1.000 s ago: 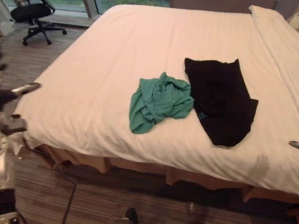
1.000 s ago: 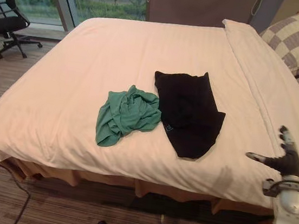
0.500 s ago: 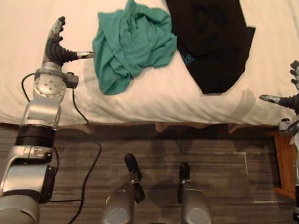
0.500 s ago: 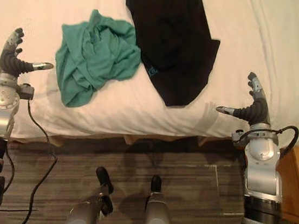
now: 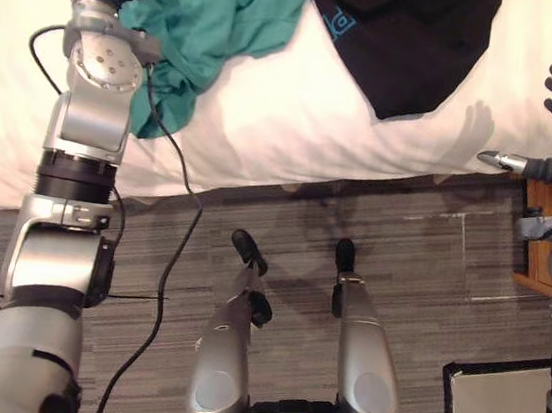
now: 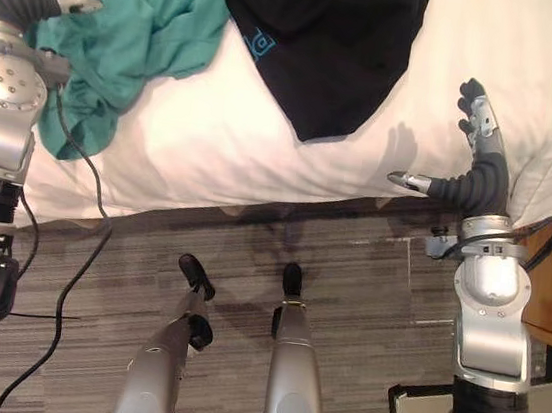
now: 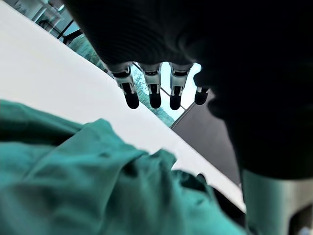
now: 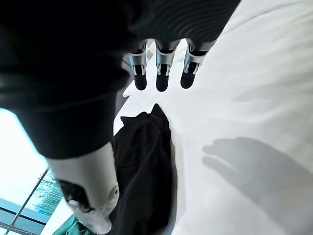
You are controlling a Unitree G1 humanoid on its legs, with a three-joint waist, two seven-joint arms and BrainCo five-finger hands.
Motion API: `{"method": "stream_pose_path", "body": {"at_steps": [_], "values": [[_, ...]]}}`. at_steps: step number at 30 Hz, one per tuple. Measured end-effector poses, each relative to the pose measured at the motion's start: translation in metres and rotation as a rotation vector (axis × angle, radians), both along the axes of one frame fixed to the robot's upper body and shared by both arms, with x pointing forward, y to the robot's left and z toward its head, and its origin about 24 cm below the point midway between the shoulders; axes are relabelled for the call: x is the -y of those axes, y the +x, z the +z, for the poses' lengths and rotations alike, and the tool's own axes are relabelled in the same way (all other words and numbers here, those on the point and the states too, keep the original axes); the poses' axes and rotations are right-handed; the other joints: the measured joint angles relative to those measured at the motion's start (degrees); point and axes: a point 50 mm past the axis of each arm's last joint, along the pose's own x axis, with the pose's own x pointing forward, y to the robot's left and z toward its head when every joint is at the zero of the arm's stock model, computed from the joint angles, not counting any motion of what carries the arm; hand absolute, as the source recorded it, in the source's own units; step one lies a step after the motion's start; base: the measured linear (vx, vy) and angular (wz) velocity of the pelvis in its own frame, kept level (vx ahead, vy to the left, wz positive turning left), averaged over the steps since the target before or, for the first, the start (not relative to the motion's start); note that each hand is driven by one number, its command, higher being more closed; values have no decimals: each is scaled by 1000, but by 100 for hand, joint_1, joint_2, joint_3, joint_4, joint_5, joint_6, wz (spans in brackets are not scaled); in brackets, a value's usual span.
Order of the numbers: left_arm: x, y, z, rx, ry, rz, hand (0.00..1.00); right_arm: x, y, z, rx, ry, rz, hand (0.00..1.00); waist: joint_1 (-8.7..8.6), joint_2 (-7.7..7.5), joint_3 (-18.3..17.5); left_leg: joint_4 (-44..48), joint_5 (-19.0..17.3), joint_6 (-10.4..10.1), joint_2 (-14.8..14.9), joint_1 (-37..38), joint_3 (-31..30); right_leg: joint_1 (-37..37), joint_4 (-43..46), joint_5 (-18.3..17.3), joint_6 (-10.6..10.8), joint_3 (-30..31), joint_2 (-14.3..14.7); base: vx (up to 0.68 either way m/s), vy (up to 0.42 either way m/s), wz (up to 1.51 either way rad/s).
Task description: Tidy the bed and pick cloth on bed and put in laundry
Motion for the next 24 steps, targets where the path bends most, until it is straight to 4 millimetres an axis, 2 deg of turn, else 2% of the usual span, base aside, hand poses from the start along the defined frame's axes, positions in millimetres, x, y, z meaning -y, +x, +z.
{"method": "stream_pose_path", "body": {"at_steps": [3, 4, 6, 9, 12, 14, 18, 22, 24], "values": [[-7, 6, -9, -126, 7, 46, 0, 0, -5, 9, 53, -2, 8, 0, -81, 13, 8, 76, 0, 0, 44, -242, 66, -323, 142, -18, -30, 47, 28, -3, -64, -10], [-11, 8, -13, -170, -2, 56, 100, 0, -5, 13, 68, 0, 10, 0, -98, 16, 16, 108, -2, -2, 56, -307, 90, -416, 177, -19, -31, 75, 36, -3, -50, -11], [-16, 8, -11, -229, 12, 60, 100, 2, -8, 18, 85, -11, 7, 0, -100, 66, 114, 123, -2, -2, 60, -359, 108, -524, 261, -43, -60, 103, 43, -14, -42, -7], [-28, 3, -4, -357, 133, 84, 100, 1, -13, 33, 146, -32, 18, 0, -122, 237, 196, 182, -1, -1, 67, -473, 120, -692, 369, -69, -69, 135, 39, -23, -48, -2], [-33, 3, -10, -423, 200, 105, 100, -3, -14, 46, 202, -49, 38, 0, -127, 359, 189, 188, -8, 7, 35, -470, 179, -792, 502, -117, -69, 201, 24, 0, -46, -6], [-34, 3, -21, -436, 223, 92, 100, -7, -15, 59, 245, -104, 34, 0, -116, 438, 184, 187, -11, 12, 18, -438, 231, -806, 530, -122, -65, 254, 20, 18, -38, -11], [-34, 2, -52, -400, 221, 20, 100, -28, -13, 75, 323, -219, 50, 0, -131, 459, 171, 225, -22, 31, -52, -282, 225, -736, 690, -205, -31, 276, -53, 36, -57, 1], [-20, -5, -86, -343, 146, -216, 100, -50, -23, 77, 365, -383, 45, 0, -96, 559, 141, 299, -31, 44, -94, -234, -76, -491, 707, -318, -13, 34, -182, 36, -53, 33], [-2, -17, -115, -333, 70, -401, 100, -61, -27, 76, 376, -444, 38, 0, -49, 597, 118, 301, -48, 67, -140, -205, -246, -353, 724, -382, -10, -132, -268, 58, -45, 42]]}}
